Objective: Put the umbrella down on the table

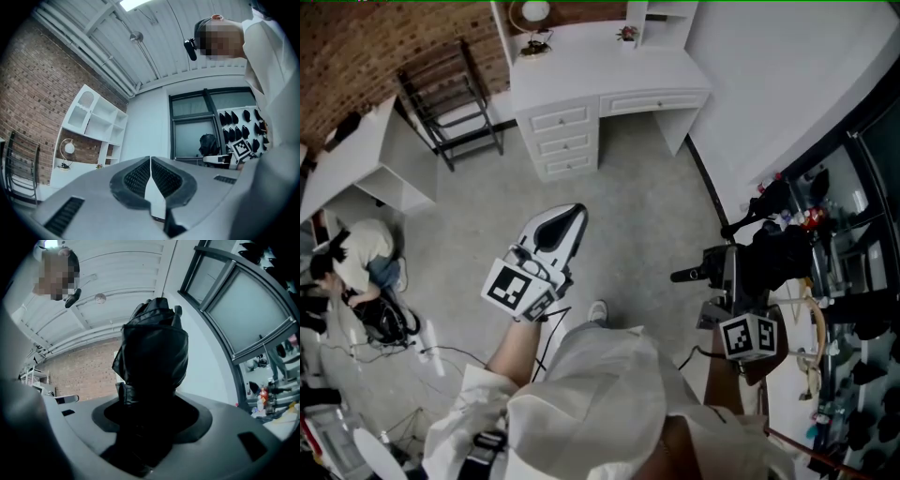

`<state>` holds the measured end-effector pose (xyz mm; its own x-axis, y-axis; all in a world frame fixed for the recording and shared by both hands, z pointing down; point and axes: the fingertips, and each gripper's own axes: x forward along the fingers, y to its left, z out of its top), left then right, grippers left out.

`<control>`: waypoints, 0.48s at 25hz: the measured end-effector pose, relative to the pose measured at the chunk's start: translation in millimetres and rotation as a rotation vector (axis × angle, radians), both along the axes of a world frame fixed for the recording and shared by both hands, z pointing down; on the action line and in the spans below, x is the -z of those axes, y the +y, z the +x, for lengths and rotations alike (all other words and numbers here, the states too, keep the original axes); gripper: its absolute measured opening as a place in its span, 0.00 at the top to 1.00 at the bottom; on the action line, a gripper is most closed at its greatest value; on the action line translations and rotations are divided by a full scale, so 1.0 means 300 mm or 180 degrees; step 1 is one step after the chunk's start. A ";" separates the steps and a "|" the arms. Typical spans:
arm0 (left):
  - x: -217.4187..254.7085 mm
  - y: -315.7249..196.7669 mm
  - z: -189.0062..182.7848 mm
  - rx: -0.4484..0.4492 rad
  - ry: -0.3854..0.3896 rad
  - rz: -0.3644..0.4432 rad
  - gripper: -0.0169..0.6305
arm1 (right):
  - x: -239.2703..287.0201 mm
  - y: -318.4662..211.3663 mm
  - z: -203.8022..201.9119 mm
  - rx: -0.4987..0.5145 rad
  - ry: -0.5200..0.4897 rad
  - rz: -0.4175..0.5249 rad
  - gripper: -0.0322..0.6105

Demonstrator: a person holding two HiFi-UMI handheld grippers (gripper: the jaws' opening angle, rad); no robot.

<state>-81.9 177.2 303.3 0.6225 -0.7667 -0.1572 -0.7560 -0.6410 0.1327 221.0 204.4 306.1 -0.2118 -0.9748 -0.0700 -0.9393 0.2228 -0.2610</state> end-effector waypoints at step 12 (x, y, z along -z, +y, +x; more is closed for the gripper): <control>-0.024 -0.237 -0.093 -0.0051 0.0039 -0.0034 0.93 | -0.012 -0.226 -0.104 -0.0031 0.0020 -0.0030 0.53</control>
